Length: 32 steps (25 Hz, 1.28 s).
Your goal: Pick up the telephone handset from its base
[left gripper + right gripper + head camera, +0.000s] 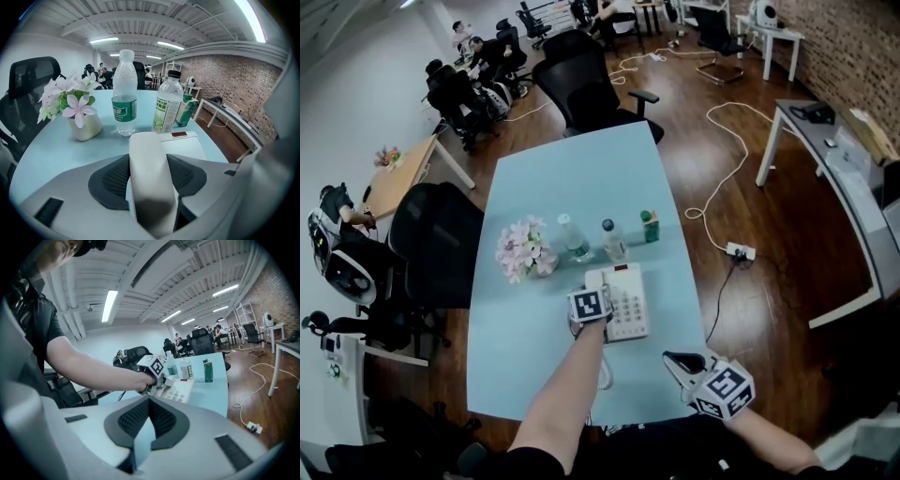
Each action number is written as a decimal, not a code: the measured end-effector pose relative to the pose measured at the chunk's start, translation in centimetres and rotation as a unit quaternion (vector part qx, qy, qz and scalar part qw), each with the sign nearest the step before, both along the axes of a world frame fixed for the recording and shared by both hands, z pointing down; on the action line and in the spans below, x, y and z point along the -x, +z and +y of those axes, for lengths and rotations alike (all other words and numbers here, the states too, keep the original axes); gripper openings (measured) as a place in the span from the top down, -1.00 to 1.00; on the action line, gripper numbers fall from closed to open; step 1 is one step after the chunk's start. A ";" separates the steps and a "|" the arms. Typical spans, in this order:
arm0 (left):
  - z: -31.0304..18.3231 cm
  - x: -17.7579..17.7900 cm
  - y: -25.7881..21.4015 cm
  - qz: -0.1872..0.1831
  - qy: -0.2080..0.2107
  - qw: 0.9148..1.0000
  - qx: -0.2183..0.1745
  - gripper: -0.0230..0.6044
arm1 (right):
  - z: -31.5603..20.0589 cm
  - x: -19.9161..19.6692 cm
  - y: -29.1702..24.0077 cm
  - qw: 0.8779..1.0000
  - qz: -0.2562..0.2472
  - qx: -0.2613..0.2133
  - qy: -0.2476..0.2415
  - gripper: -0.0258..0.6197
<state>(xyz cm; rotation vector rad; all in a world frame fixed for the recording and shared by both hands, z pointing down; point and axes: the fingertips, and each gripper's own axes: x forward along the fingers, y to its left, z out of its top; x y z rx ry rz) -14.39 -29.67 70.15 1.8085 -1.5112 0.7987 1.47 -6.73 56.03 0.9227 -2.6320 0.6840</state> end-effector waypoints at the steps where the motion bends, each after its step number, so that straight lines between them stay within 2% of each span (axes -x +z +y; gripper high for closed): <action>1: 0.0 -0.2 -0.3 0.009 0.001 1.000 -0.003 0.15 | 0.1 0.0 -0.1 1.000 0.001 -0.001 0.000 0.87; 3: 0.4 -0.4 -1.3 0.021 0.003 1.000 -0.008 0.15 | 0.3 -0.1 -0.2 1.000 0.000 -0.003 0.003 0.87; 9: 2.2 -0.6 -6.9 0.076 0.008 0.996 -0.057 0.16 | 0.6 1.2 -1.2 1.000 -0.015 -0.011 0.001 0.87; 13: 4.5 -0.3 -10.2 0.086 0.015 0.993 -0.084 0.16 | 1.6 2.5 -2.0 0.999 -0.026 -0.018 -0.025 0.87; 16: 6.7 0.0 -12.2 0.091 0.015 0.990 -0.105 0.16 | 2.4 3.1 -2.0 0.998 -0.033 -0.022 -0.048 0.87; 19: 9.3 0.1 -13.3 0.113 0.009 0.986 -0.121 0.16 | 3.1 3.3 -1.9 0.997 -0.042 -0.022 -0.064 0.87; 25: 14.5 0.3 -16.4 0.134 0.009 0.980 -0.149 0.16 | 4.2 3.9 -1.8 0.995 -0.067 -0.013 -0.072 0.87; 29: 18.4 0.4 -18.3 0.152 0.027 0.974 -0.163 0.16 | 6.0 5.2 -2.3 0.994 -0.076 -0.009 -0.082 0.87; 32: 21.4 0.6 -19.7 0.181 0.049 0.967 -0.171 0.16 | 7.7 6.5 -3.1 0.994 -0.068 -0.020 -0.081 0.87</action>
